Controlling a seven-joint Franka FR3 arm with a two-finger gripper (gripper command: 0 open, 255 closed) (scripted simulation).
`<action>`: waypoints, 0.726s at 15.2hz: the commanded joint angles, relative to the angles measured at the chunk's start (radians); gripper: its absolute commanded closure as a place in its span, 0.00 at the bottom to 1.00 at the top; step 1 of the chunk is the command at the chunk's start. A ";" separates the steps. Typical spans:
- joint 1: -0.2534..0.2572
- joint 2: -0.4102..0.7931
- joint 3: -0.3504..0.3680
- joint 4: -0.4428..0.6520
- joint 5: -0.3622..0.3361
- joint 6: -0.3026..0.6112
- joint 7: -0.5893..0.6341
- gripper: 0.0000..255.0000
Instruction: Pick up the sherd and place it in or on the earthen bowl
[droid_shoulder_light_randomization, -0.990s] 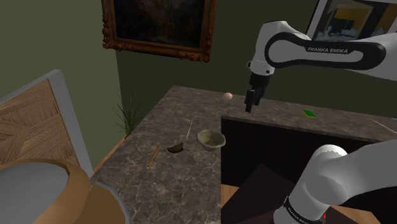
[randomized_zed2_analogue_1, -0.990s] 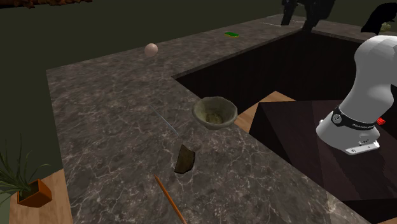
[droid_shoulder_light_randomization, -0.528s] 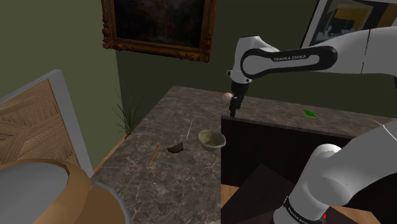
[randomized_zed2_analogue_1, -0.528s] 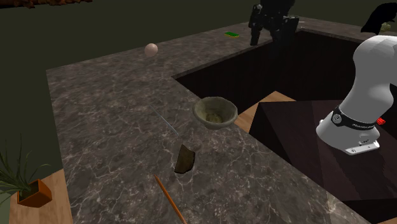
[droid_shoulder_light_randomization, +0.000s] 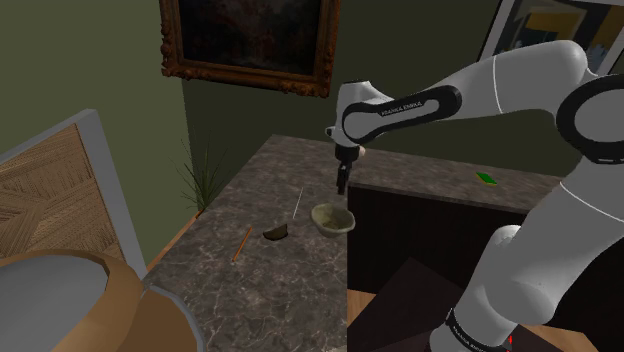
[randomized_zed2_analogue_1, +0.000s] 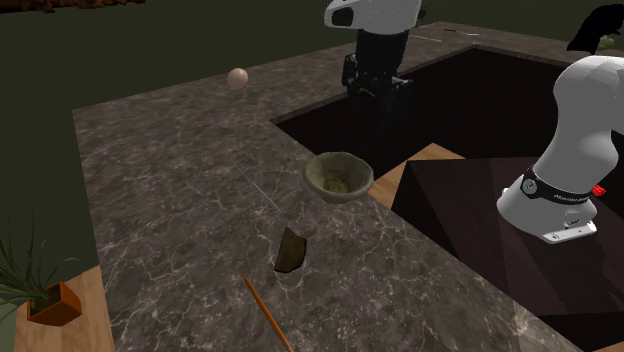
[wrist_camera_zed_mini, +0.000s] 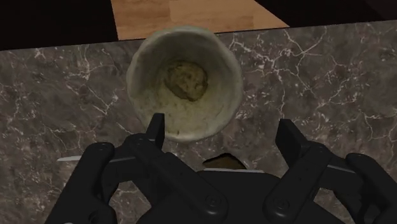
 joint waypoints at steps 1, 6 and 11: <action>0.014 0.074 0.004 0.030 0.006 0.040 -0.042 0.00; 0.038 0.250 0.022 0.123 0.018 0.116 -0.144 0.00; 0.056 0.420 0.052 0.231 0.020 0.171 -0.235 0.00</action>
